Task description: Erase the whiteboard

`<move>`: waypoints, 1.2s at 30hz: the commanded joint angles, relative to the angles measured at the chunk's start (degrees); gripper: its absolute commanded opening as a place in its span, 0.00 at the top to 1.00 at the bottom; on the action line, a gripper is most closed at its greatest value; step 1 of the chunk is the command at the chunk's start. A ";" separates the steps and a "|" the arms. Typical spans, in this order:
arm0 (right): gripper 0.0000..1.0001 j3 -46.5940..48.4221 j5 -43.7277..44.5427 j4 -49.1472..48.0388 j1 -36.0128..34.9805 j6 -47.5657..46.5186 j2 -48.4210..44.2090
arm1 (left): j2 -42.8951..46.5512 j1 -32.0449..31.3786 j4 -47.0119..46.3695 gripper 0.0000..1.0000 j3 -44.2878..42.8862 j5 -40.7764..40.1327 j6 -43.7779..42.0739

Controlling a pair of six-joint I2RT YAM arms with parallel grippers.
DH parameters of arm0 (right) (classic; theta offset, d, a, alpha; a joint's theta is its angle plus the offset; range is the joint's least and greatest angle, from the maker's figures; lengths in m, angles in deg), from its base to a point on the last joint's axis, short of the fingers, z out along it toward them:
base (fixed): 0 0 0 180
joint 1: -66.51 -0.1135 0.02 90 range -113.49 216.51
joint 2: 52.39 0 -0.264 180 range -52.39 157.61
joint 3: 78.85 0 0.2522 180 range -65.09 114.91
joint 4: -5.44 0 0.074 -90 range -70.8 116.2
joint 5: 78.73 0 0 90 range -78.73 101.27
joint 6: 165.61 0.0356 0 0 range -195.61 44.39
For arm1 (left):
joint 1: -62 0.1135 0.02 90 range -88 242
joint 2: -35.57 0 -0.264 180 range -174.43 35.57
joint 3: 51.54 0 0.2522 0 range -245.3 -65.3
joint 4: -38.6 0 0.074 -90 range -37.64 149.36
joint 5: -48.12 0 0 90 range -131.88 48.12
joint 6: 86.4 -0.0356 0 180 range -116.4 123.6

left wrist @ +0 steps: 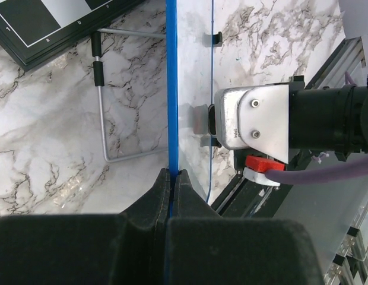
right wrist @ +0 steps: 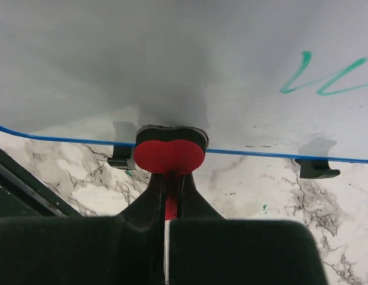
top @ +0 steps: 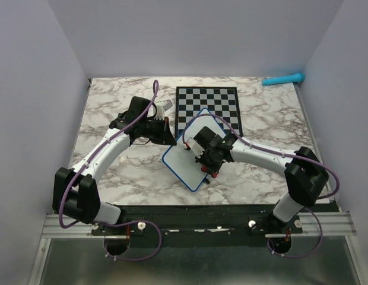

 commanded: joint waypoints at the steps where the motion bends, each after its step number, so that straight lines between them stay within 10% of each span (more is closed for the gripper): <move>1: 0.99 6.18 -1.17 -1.71 -0.47 0.75 0.88 | -1.21 -0.87 0.83 1.00 -0.34 3.03 0.06; 10: 0.99 17.79 3.24 -3.29 1.11 -2.15 7.29 | -0.94 -0.87 1.18 1.00 -0.43 2.85 -0.29; 22: 0.99 -1.19 -0.20 -6.54 4.01 -4.08 1.15 | -0.24 -0.87 1.71 1.00 -0.52 3.12 -0.90; 36: 0.99 19.47 -0.46 -1.80 5.68 -5.76 7.65 | -0.24 -0.87 3.91 1.00 -1.40 2.59 -2.83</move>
